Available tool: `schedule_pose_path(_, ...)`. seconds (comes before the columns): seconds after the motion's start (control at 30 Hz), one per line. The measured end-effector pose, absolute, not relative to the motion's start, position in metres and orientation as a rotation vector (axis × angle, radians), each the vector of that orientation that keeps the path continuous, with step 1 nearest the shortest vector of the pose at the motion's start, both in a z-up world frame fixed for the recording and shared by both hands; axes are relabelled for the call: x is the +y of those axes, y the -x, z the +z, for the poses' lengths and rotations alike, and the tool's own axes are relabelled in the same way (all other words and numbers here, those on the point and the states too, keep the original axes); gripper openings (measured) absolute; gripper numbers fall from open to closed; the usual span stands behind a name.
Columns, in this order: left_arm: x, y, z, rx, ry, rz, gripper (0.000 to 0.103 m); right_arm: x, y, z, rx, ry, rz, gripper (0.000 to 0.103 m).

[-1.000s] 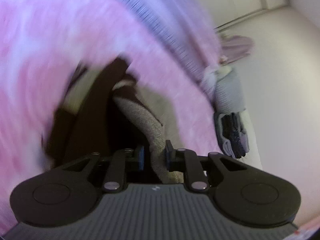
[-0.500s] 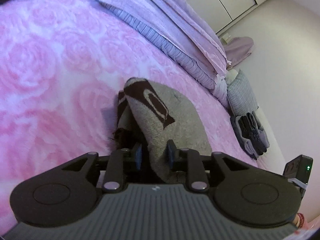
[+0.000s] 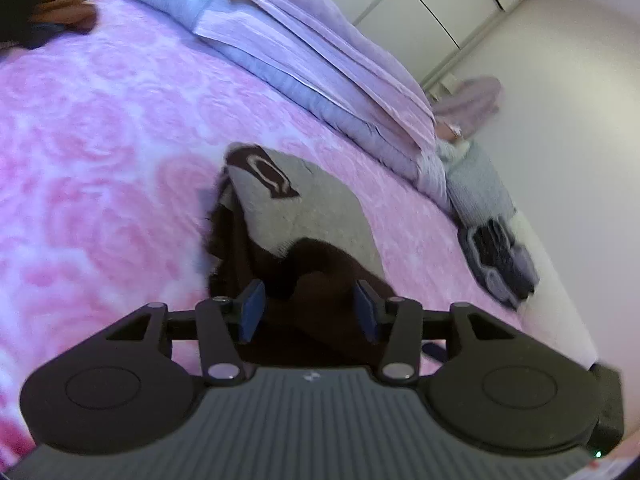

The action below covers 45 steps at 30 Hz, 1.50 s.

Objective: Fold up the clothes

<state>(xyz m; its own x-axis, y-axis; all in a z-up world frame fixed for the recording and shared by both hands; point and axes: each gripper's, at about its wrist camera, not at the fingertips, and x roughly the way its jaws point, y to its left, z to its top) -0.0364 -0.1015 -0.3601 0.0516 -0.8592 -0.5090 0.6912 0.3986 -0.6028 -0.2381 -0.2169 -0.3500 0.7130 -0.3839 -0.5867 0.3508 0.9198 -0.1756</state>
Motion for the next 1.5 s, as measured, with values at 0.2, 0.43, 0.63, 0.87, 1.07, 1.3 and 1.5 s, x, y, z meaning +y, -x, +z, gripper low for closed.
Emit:
schedule_pose_path(0.2,-0.103,0.039,-0.396,0.995,0.183,-1.116,0.006,-0.214,0.216,-0.374,0.700,0.264,-0.383,0.011)
schedule_pose_path(0.43,-0.105,0.043,-0.404,1.033,0.216,-1.065,0.010,-0.231,0.212,-0.383,0.796,0.118,-0.362,0.033)
schedule_pose_path(0.63,-0.081,0.063,-0.376,0.999,0.222,-1.009,0.030,-0.242,0.229,-0.348,0.791,-0.091,-0.429,0.063)
schedule_pose_path(0.87,-0.070,0.093,-0.376,1.062,0.294,-1.009,0.047,-0.244,0.243,-0.325,0.739,-0.201,-0.446,0.064)
schedule_pose_path(1.07,-0.085,0.103,-0.393,1.099,0.423,-0.946,0.066,-0.246,0.255,-0.323,0.714,-0.242,-0.464,0.064)
schedule_pose_path(1.3,-0.102,0.104,-0.422,1.061,0.522,-0.817,0.068,-0.300,0.306,-0.339,0.595,-0.628,-0.564,0.064)
schedule_pose_path(1.5,-0.117,0.094,-0.430,1.011,0.622,-0.757,0.056,-0.330,0.342,-0.351,0.540,-0.803,-0.623,0.064)
